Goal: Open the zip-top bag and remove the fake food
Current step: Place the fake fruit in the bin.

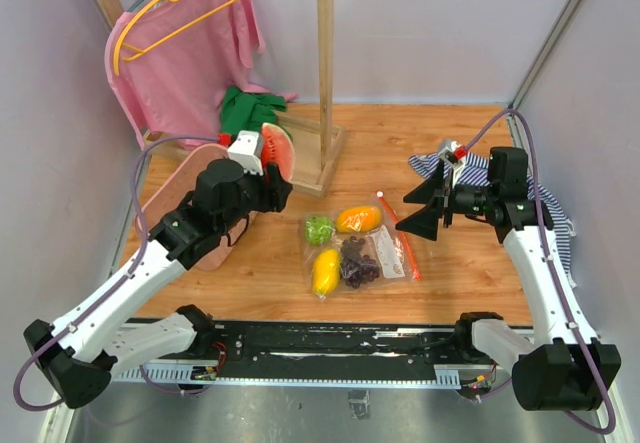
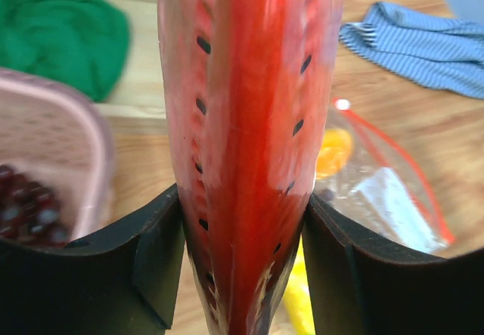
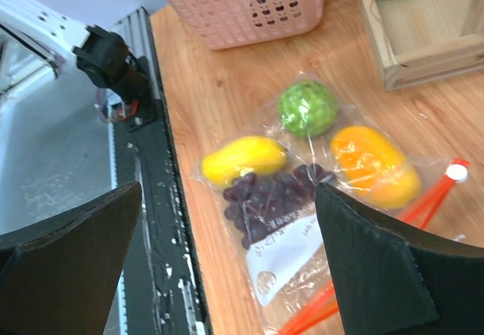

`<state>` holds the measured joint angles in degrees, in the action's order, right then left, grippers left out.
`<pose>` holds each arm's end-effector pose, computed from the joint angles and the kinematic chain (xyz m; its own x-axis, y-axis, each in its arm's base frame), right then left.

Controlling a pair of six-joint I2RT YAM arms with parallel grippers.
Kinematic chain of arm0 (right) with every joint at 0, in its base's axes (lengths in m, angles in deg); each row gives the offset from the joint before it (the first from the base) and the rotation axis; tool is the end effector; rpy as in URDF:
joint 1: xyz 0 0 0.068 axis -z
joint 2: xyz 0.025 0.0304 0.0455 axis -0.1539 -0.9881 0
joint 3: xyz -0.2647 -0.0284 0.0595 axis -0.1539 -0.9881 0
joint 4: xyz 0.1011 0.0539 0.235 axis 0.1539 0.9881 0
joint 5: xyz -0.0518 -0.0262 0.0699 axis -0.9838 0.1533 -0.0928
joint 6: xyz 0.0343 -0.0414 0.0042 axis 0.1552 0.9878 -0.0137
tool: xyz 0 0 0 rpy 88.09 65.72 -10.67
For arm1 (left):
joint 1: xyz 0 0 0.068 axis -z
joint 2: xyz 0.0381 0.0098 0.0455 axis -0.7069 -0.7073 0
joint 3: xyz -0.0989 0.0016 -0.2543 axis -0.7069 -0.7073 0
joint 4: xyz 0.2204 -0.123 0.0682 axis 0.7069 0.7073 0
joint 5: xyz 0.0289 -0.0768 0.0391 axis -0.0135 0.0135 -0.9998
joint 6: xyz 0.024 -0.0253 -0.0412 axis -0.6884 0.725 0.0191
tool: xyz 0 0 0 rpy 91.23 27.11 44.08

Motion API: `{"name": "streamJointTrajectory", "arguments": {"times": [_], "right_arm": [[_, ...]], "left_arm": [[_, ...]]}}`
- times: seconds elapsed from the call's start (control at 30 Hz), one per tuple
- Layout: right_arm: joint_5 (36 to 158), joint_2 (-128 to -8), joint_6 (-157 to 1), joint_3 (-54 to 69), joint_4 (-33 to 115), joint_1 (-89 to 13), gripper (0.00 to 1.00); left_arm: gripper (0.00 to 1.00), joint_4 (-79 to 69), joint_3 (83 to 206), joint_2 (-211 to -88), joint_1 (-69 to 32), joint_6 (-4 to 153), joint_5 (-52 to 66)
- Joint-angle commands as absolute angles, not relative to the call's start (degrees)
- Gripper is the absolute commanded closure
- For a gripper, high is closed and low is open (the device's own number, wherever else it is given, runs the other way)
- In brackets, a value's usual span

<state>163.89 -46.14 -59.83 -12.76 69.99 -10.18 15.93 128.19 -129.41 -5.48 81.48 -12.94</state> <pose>0.2019 0.0391 0.3370 -0.3845 -0.0604 -0.9211 -0.9017 0.2383 0.3608 0.1714 -0.1322 0.3588 -0.3813 -0.0901 -0.9201 0.3763 0.8939 -0.2435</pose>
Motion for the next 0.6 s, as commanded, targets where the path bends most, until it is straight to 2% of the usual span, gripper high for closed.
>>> {"name": "streamJointTrajectory", "arguments": {"times": [0.0,0.57], "right_arm": [[160.92,-46.09,-51.06,-14.46,74.31,-8.67,0.02],[165.06,-47.53,-47.14,-18.84,74.74,-1.56,0.02]], "left_arm": [[1.0,27.17,132.44,-128.22,-8.31,75.95,-23.01],[0.98,36.78,135.39,-132.0,-16.84,67.96,-31.9]]}}
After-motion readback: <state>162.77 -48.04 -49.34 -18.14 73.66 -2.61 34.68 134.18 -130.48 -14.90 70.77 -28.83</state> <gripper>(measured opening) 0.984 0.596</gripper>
